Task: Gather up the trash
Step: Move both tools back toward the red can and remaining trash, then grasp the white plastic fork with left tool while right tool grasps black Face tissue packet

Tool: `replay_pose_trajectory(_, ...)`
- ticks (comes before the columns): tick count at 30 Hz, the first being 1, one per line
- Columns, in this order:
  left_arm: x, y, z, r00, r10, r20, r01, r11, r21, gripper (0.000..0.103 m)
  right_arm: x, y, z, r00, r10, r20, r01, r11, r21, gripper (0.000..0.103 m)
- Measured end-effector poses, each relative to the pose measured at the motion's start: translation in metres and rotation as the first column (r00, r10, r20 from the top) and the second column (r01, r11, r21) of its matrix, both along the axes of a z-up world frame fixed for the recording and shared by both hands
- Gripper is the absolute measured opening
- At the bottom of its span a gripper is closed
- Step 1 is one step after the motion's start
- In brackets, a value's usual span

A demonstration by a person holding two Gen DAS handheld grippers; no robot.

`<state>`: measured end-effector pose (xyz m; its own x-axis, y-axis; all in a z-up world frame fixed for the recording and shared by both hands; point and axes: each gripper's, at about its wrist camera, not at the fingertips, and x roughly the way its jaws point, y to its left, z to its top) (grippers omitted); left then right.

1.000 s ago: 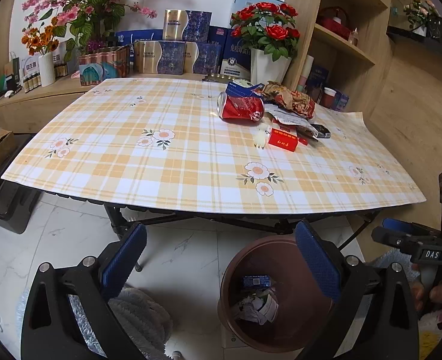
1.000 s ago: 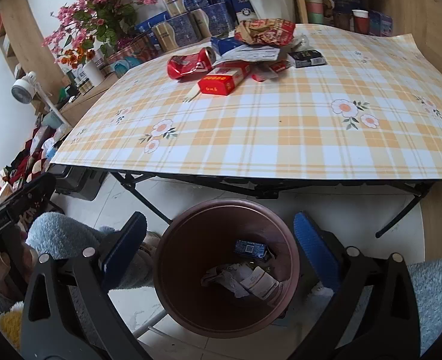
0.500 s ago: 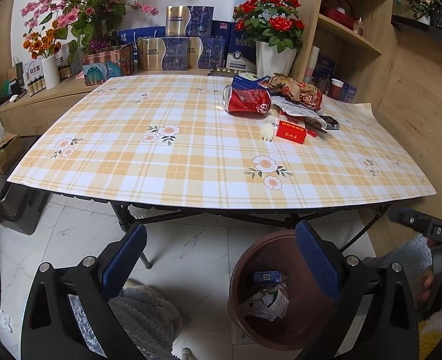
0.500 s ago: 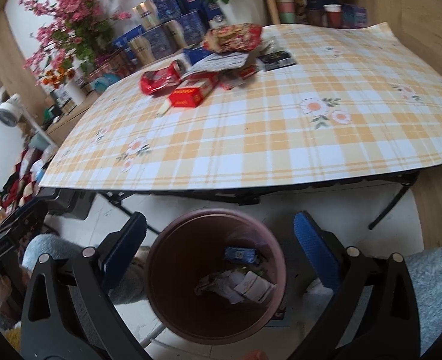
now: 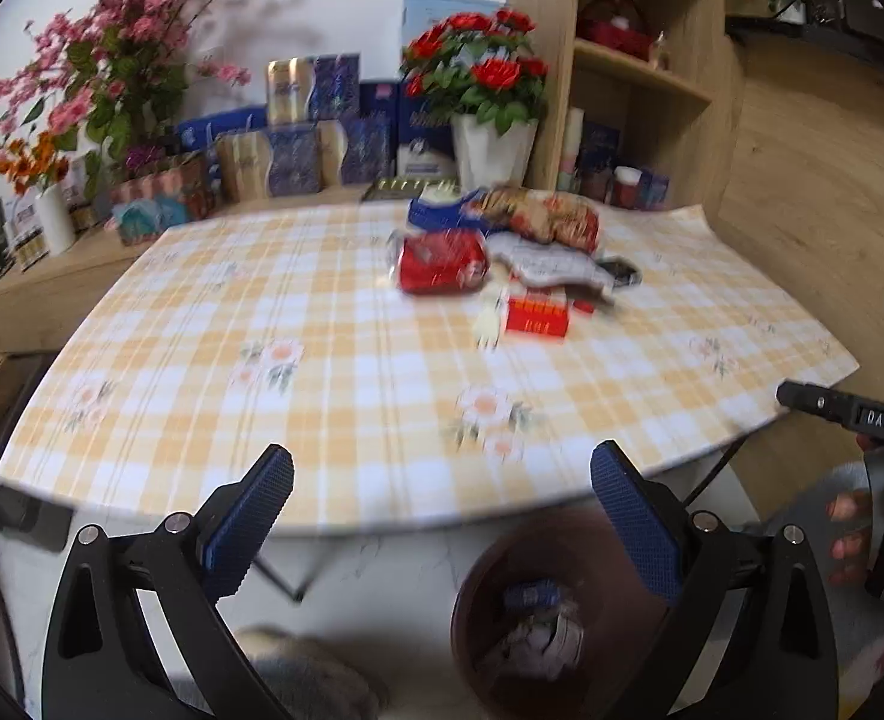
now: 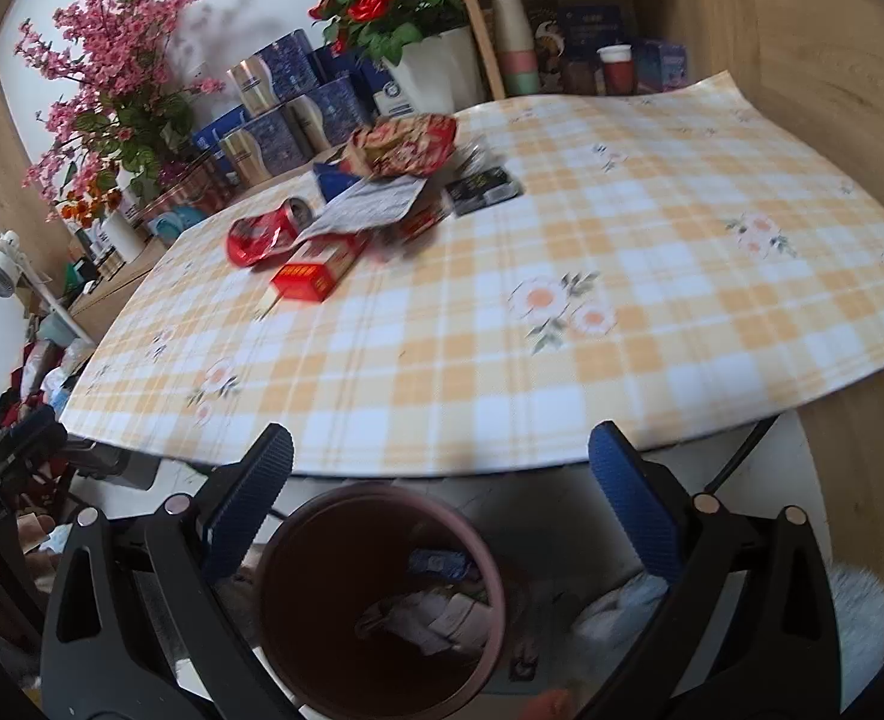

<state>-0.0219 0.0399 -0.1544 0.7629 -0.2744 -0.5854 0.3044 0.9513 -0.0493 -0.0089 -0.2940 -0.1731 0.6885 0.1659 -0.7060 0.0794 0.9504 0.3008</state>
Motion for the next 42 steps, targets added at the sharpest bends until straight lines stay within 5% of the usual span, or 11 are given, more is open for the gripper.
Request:
replay_pose_trajectory(3,0.020,-0.010,0.005,0.999,-0.017,0.030,0.016,1.000,0.014,0.097,0.006,-0.007,0.002,1.000,0.005,0.007,-0.005,1.000,0.008,0.097)
replay_pose_trajectory(9,0.079,-0.028,0.004,0.994,-0.051,-0.093,0.047,0.998,-0.042,0.097,0.020,-0.018,0.011,1.000,0.002,0.009,-0.001,0.995,-0.105,0.097)
replay_pose_trajectory(17,0.145,-0.056,-0.019,0.979,-0.059,-0.193,0.064,0.998,0.019,0.097,0.037,-0.044,0.009,0.999,-0.047,0.000,0.047,0.990,-0.132,0.097)
replay_pose_trajectory(18,0.152,-0.061,-0.023,0.978,-0.057,-0.201,0.066,0.997,0.039,0.094,0.040,-0.047,0.007,0.999,-0.051,-0.008,0.049,0.991,-0.123,0.097)
replay_pose_trajectory(22,0.181,-0.073,-0.041,0.959,-0.102,-0.264,0.113,0.993,0.025,0.055,0.051,-0.052,-0.002,0.998,-0.049,-0.032,0.045,0.995,-0.089,0.097)
replay_pose_trajectory(30,0.227,-0.080,-0.058,0.938,-0.118,-0.325,0.106,0.993,-0.055,0.044,0.074,-0.052,-0.011,0.999,-0.032,-0.042,0.030,0.997,-0.068,0.097)
replay_pose_trajectory(38,0.239,-0.100,-0.069,0.930,-0.138,-0.341,0.154,0.988,0.022,0.036,0.097,-0.056,-0.009,0.999,-0.019,-0.037,0.019,1.000,-0.022,0.097)
replay_pose_trajectory(42,0.240,-0.101,-0.071,0.935,-0.106,-0.337,0.133,0.990,0.056,0.019,0.117,-0.056,-0.005,0.999,-0.022,-0.047,0.020,0.999,-0.039,0.097)
